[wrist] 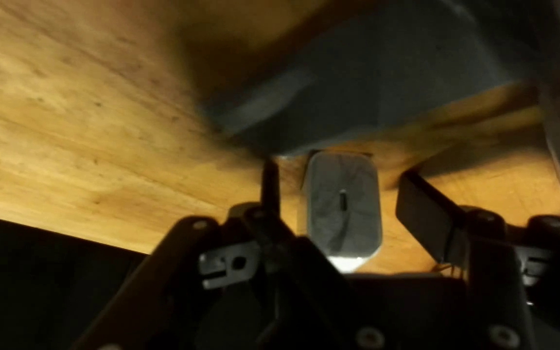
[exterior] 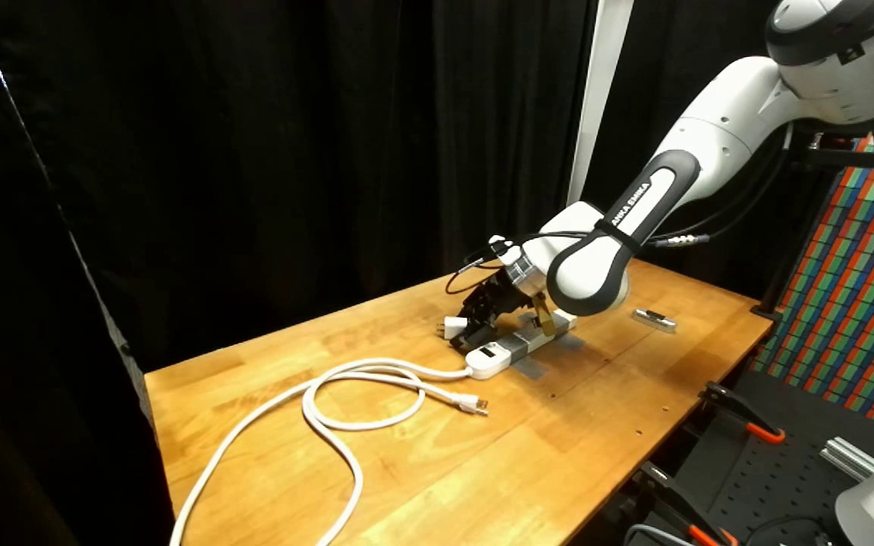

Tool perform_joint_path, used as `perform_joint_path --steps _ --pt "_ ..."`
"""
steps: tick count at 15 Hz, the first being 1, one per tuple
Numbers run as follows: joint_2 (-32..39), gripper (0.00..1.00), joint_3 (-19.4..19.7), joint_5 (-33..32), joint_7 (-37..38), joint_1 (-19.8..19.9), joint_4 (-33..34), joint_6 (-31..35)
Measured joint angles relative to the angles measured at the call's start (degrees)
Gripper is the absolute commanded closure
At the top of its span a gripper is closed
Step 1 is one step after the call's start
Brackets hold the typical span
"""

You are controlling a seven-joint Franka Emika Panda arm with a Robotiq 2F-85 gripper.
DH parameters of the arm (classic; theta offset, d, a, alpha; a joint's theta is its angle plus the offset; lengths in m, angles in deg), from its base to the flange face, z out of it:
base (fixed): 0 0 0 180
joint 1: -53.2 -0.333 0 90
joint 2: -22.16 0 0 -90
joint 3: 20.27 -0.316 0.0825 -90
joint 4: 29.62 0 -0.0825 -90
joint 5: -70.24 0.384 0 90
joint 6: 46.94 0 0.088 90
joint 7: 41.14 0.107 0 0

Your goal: Plug the charger head into the extension cable

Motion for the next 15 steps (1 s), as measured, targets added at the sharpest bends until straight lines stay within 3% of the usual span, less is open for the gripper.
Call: perform_joint_path --steps 3,9,15 --pt "-0.08 0.91 0.12 -1.87 1.48 0.17 0.19 -0.11" --pt "-1.74 0.87 -0.26 -2.3 3.34 -0.06 0.92 -4.26" --pt "-12.18 0.88 2.43 3.04 7.57 -4.57 1.26 -18.69"
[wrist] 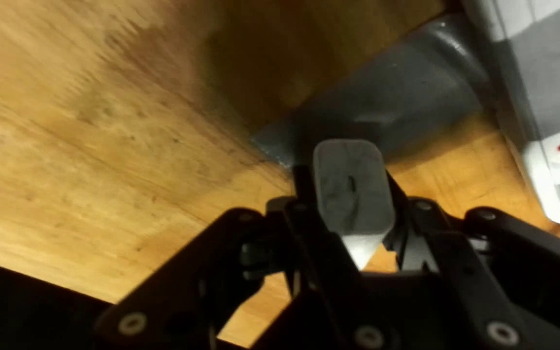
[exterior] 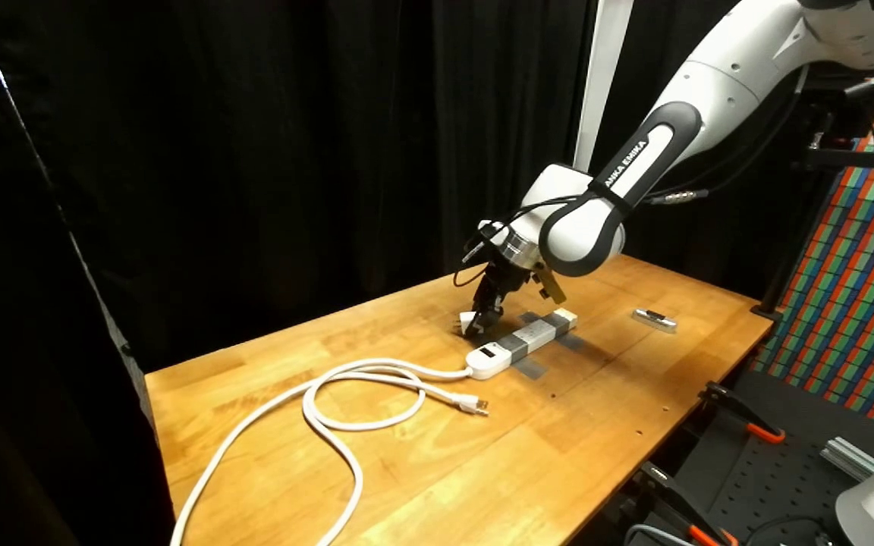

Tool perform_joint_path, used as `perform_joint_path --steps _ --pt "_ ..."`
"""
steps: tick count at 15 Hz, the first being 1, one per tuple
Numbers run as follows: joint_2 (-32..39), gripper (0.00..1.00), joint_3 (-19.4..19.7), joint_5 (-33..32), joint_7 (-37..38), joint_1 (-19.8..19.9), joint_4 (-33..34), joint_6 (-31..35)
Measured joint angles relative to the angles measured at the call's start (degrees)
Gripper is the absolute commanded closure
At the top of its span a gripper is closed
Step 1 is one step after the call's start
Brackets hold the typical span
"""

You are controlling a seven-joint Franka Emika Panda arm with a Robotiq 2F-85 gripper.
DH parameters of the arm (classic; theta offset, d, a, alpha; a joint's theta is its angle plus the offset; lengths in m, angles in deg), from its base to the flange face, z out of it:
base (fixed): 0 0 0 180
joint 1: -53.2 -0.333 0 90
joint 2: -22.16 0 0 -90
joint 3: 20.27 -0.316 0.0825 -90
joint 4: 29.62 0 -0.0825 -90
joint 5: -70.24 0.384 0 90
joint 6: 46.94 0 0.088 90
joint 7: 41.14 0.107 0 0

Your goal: Plug the charger head into the extension cable

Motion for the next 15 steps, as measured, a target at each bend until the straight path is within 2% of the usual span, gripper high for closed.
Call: perform_joint_path --steps 4,6,8,12,15 --pt "-9.35 0.88 3.67 7.77 0.1 -5.56 -1.23 -8.25" --pt "-13.58 0.88 7.1 10.96 0.25 -9.91 -1.89 -11.15" --pt "-17.51 0.88 13.08 12.56 2.36 -16.54 -2.31 -14.68" --pt "-22.75 0.88 25.84 11.65 11.52 -30.79 -2.57 -25.41" --pt "-24.37 0.87 30.71 10.8 18.51 -37.59 -2.1 -36.25"
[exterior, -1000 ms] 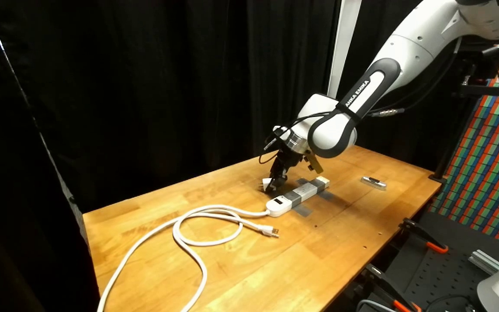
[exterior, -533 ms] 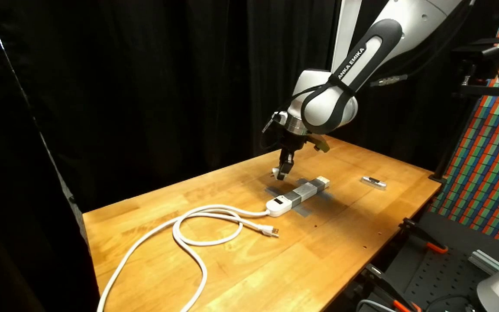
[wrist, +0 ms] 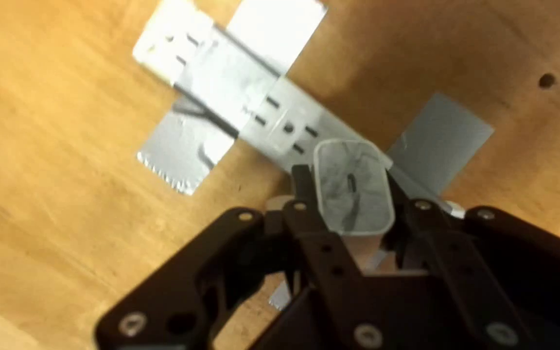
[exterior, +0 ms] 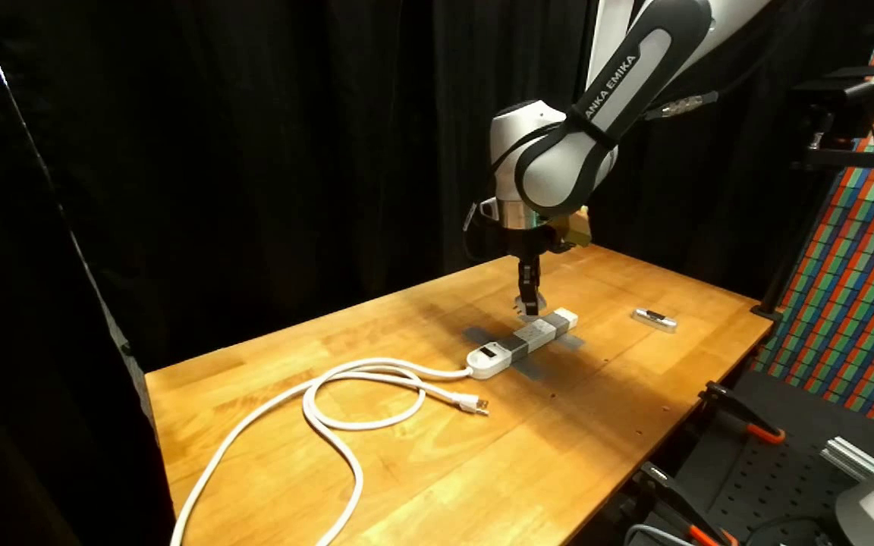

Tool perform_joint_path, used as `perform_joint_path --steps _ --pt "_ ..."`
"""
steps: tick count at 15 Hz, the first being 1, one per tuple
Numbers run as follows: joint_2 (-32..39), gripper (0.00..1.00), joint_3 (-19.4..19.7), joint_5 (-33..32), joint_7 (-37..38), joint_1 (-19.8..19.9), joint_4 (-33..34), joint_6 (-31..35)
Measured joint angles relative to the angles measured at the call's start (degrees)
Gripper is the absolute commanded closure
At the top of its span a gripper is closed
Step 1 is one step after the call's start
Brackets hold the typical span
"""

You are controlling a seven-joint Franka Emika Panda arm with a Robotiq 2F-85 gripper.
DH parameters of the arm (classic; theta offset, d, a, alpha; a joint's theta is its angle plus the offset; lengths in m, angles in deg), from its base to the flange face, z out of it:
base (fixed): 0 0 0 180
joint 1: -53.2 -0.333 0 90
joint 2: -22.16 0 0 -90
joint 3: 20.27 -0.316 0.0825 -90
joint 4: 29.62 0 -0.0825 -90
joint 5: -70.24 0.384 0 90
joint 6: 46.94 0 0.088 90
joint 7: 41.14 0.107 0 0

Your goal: Plug the charger head into the extension cable

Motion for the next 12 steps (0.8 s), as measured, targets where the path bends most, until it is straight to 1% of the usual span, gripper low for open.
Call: perform_joint_path --steps 2,4,7,10,12 --pt "-0.17 0.87 0.89 0.4 3.91 -2.32 1.21 -8.1" --pt "-0.01 0.87 0.94 2.4 6.68 -3.56 3.09 -16.11" --pt "0.93 0.87 0.51 9.09 7.78 -4.25 7.12 -27.18" --pt "3.31 0.87 0.45 17.29 8.68 -4.05 12.27 -33.47" --pt "5.67 0.87 0.66 22.31 9.69 -3.42 15.69 -34.32"
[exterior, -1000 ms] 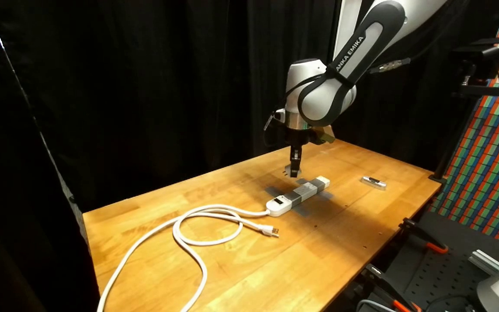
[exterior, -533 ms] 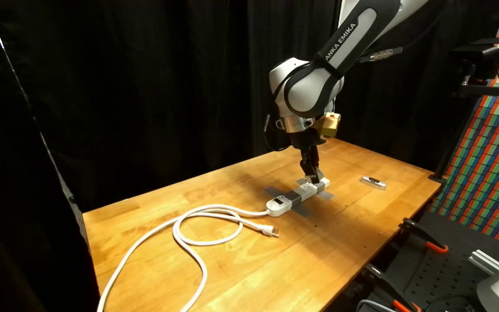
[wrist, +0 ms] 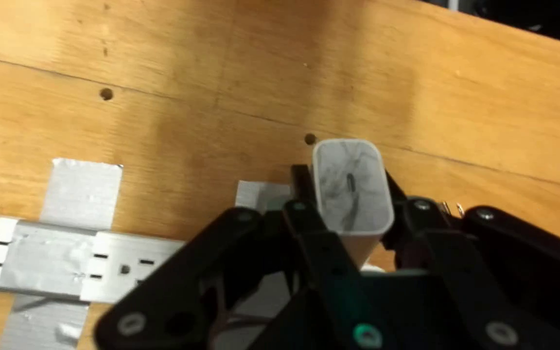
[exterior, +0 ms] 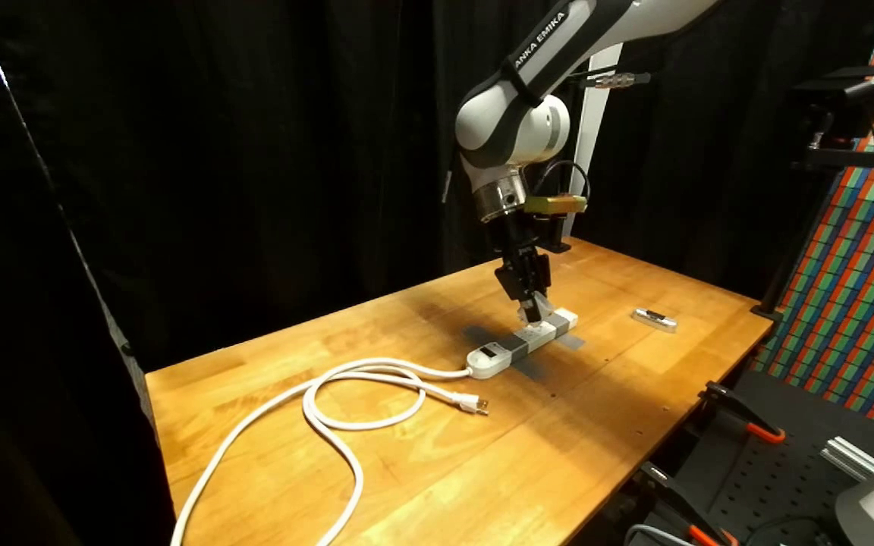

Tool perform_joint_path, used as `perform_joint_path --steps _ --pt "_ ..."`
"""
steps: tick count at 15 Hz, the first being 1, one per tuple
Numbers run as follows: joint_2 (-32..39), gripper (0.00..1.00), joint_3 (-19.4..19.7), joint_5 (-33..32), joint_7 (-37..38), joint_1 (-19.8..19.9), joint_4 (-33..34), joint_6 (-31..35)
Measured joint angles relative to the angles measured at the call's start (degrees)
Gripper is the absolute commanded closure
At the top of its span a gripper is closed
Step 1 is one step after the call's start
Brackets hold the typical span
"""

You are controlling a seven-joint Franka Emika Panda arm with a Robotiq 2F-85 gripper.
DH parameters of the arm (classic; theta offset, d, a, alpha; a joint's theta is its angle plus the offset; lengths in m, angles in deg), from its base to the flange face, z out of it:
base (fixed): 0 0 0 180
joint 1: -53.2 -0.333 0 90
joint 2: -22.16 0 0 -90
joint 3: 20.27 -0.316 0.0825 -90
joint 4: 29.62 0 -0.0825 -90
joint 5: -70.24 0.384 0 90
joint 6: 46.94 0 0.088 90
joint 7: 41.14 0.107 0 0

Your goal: Plug the charger head into the extension cable

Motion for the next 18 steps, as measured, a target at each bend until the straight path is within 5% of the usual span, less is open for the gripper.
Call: perform_joint_path --steps 8,14,18 --pt "7.86 0.87 2.44 6.37 7.86 2.55 9.52 2.01" --pt "12.41 0.87 3.09 6.66 9.37 4.61 14.72 -10.92" --pt "15.37 0.87 3.12 6.66 9.32 4.92 18.16 -12.45"
